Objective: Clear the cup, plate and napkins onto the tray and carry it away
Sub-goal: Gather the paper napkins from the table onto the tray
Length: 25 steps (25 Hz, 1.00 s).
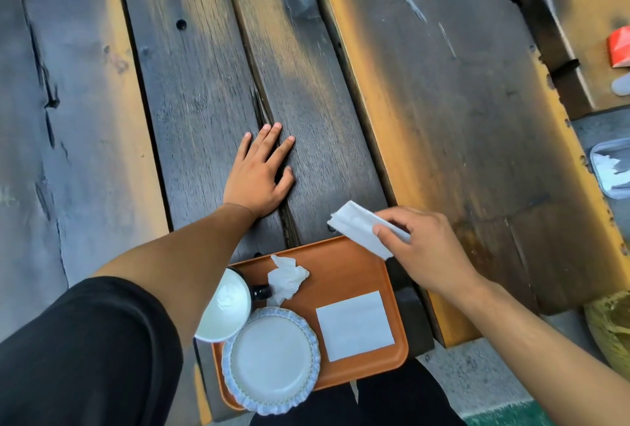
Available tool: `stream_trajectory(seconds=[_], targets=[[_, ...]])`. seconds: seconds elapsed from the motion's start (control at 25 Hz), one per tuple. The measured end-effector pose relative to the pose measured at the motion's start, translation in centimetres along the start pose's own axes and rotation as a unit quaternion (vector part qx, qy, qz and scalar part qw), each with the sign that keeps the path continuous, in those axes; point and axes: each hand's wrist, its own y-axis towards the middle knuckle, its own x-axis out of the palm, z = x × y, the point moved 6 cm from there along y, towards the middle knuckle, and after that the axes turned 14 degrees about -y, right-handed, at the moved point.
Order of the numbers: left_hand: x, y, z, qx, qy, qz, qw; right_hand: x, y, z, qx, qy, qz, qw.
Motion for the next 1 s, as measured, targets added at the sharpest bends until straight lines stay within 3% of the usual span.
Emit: stream_trajectory(seconds=[0.24,0.48,0.76,1.0], targets=[[0.2,-0.1,0.0,-0.003,0.001,-0.002,1.000,3.2,-4.8,-0.7,-0.031,0.050,-0.180,0.982],[0.0,0.0,-0.1,-0.008,0.003,-0.005,1.000,8.0,-7.8,-0.4,-0.061,-0.002,-0.307,0.950],[0.0,-0.1,-0.1,-0.011,0.008,-0.010,1.000,10.6,-7.9,-0.4,-0.070,-0.067,-0.318,0.943],[-0.1,-0.1,-0.1,-0.010,0.008,-0.005,1.000,10.1,-7.2,-1.1,-0.097,-0.158,-0.253,0.950]])
